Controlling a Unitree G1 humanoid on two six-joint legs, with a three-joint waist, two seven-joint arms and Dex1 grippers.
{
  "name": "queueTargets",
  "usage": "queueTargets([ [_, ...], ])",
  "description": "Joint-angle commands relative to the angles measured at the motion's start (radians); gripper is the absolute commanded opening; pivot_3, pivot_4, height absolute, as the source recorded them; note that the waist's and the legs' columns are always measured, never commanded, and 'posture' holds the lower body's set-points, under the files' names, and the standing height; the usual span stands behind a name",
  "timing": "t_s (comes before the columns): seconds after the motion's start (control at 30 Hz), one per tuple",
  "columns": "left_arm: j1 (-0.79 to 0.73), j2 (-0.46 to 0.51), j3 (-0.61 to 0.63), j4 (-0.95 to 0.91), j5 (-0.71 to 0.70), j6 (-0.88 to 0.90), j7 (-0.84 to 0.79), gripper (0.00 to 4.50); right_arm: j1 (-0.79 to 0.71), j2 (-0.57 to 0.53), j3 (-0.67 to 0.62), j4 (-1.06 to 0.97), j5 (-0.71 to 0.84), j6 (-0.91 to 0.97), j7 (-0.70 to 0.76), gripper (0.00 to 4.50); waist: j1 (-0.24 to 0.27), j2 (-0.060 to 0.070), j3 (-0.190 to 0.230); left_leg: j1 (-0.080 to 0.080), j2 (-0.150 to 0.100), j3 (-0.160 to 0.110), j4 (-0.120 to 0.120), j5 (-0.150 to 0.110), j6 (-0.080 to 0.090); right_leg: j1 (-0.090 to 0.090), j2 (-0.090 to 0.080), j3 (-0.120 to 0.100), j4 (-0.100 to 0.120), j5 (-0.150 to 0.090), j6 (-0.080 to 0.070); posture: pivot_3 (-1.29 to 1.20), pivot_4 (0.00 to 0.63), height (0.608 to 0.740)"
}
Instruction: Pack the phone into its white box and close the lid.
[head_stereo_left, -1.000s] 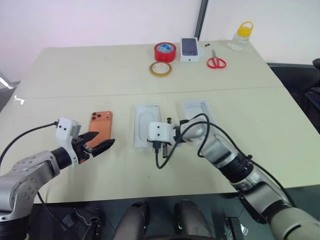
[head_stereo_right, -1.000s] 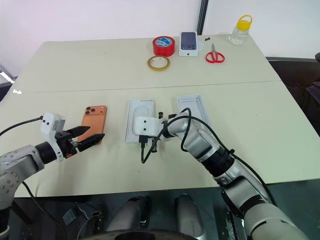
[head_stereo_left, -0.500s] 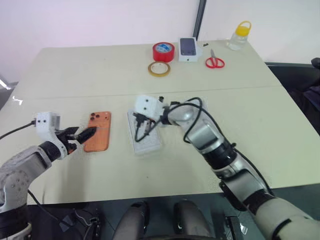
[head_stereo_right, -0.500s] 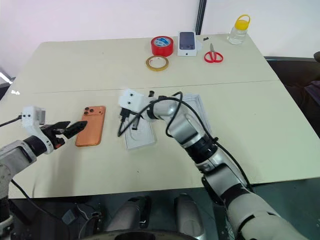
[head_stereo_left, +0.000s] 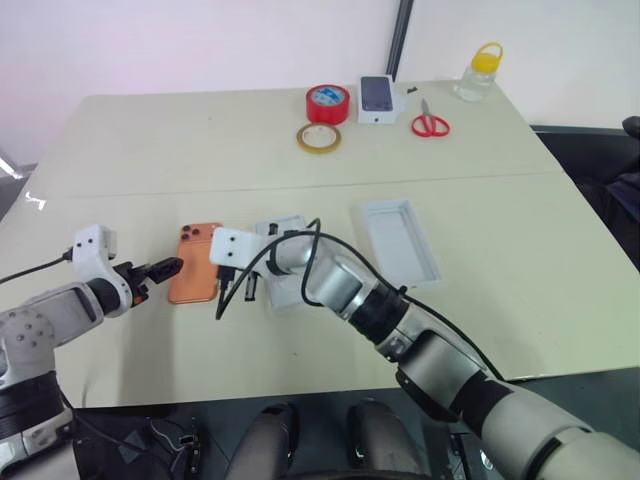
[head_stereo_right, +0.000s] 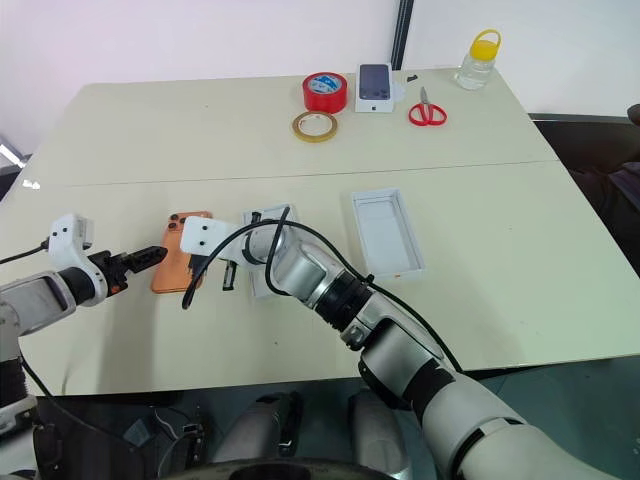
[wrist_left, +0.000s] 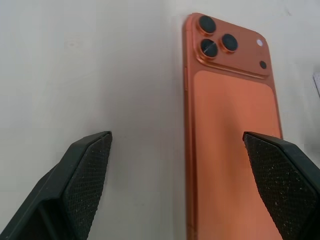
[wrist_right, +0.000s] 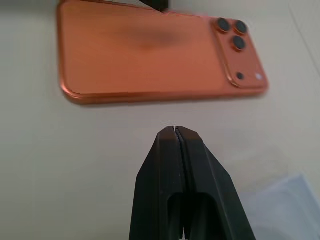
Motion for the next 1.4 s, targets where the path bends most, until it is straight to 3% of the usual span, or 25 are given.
queueTargets([
  [0.03, -0.008, -0.029, -0.020, -0.013, -0.036, 0.074, -0.022, 4.42, -0.038, 0.025, 0.040, 0.022, -0.034, -0.054, 0.018, 0.01, 0.001, 0.000, 0.000, 0.000, 0.000, 0.000, 0.000, 0.000, 0.000, 0.000, 0.000, 0.000, 0.000, 0.000, 0.000, 0.00, 0.150, 0.740],
  [0.6, -0.011, -0.124, -0.053, -0.146, -0.103, 0.231, -0.102, 4.42, -0.030, -0.005, 0.046, 0.065, -0.119, -0.145, 0.034, 0.01, 0.002, 0.000, -0.001, 0.001, 0.000, 0.000, 0.000, 0.000, 0.000, 0.001, 0.000, 0.000, 0.000, 0.000, 0.000, 0.00, 0.150, 0.740],
  [0.9, -0.096, -0.201, 0.041, -0.076, -0.082, 0.266, -0.081, 4.42, 0.000, -0.028, 0.036, 0.035, -0.130, -0.139, 0.045, 0.01, 0.006, 0.000, -0.002, 0.001, 0.000, 0.000, 0.001, 0.000, 0.000, 0.002, 0.000, -0.001, 0.000, 0.000, 0.000, 0.00, 0.150, 0.740],
  [1.4, -0.103, -0.254, 0.018, -0.106, -0.054, 0.283, -0.080, 4.42, 0.020, -0.022, 0.043, 0.021, -0.151, -0.144, 0.057, 0.01, 0.002, 0.000, -0.002, 0.002, 0.000, -0.001, 0.001, 0.000, 0.000, 0.003, 0.000, -0.001, 0.000, 0.000, 0.000, 0.00, 0.150, 0.740],
])
